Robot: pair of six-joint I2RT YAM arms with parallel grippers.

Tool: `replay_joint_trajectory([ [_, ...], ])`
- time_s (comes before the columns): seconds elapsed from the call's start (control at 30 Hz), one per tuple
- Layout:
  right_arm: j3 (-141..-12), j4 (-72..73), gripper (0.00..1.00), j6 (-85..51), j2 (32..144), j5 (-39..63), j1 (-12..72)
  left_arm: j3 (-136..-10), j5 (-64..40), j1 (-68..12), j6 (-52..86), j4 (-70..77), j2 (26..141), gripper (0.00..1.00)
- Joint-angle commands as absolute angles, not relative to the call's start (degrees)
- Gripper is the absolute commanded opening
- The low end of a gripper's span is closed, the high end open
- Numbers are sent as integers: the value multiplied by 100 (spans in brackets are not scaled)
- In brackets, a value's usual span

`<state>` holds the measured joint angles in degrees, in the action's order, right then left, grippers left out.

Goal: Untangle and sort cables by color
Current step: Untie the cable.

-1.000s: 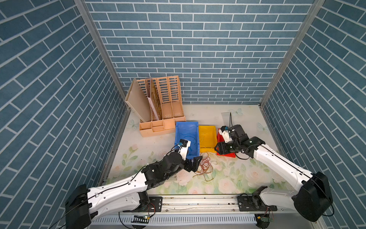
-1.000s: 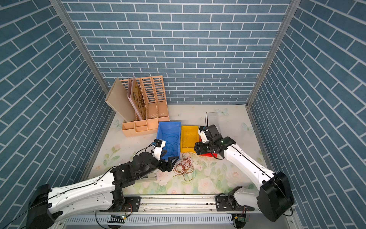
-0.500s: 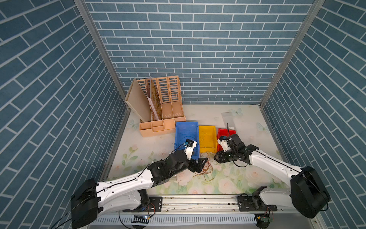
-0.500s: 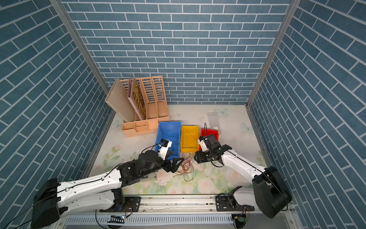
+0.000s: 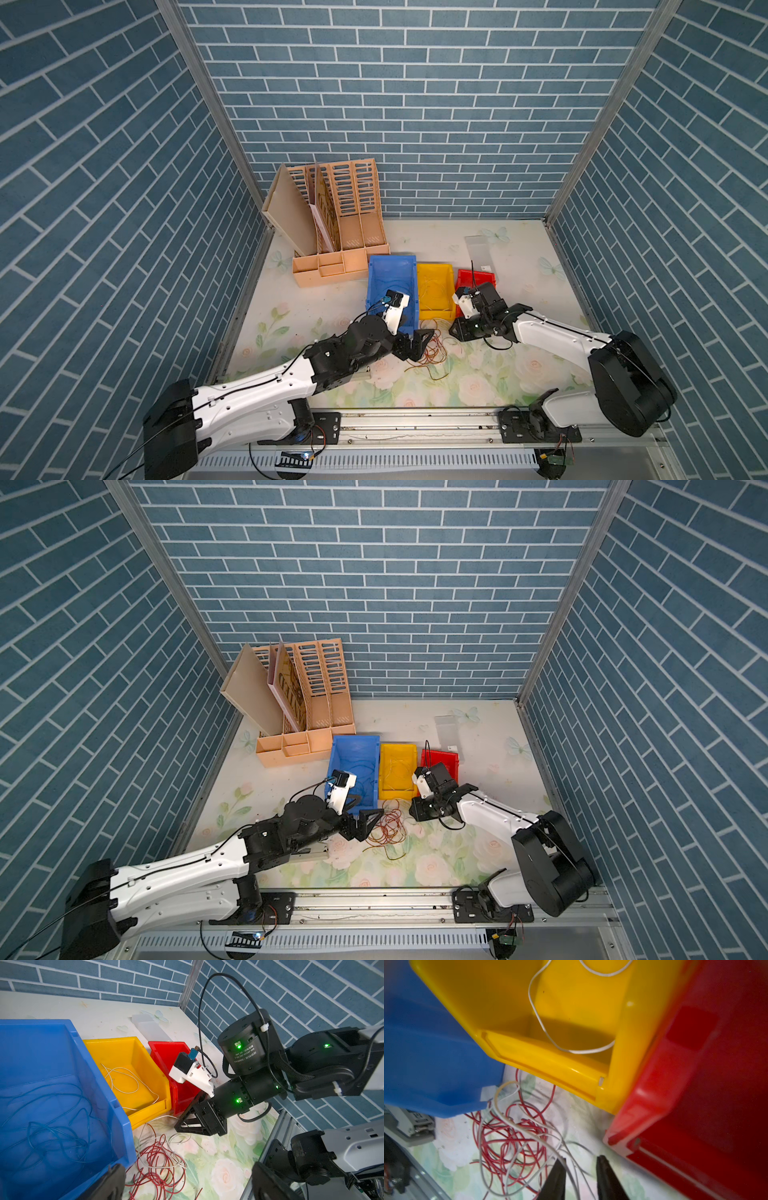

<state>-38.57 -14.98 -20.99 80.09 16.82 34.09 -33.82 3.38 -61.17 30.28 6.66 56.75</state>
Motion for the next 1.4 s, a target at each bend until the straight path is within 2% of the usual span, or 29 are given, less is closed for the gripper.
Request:
replay_joint_trajectory([
  [0.0, -3850, -1489, 10, -2126, 8006, 1706, 3425, -3411, 463, -6134, 3072, 501, 5572, 98],
  [0.03, -3875, -1556, 2, -2127, 7954, 1690, 3431, -3422, 474, -6137, 3060, 493, 5564, 98],
  [0.07, -3907, -1637, 0, -2127, 7865, 1667, 3436, -3427, 483, -6135, 3060, 492, 5561, 98],
  [0.23, -4350, -2335, 0, -2145, 7136, 1368, 3502, -3521, 488, -6135, 3016, 492, 5599, 98],
  [0.57, -5949, -3485, 0, -2153, 6164, 1556, 3551, -3700, 743, -6131, 2726, 960, 5330, 97],
  [1.03, -7811, -3905, 0, -2414, 6196, 1972, 3543, -4669, 716, -6128, 2216, 914, 6091, 99],
  [1.37, -8258, -3885, 0, -2670, 6188, 2136, 3551, -4389, 466, -6134, 1893, 1819, 6723, 98],
])
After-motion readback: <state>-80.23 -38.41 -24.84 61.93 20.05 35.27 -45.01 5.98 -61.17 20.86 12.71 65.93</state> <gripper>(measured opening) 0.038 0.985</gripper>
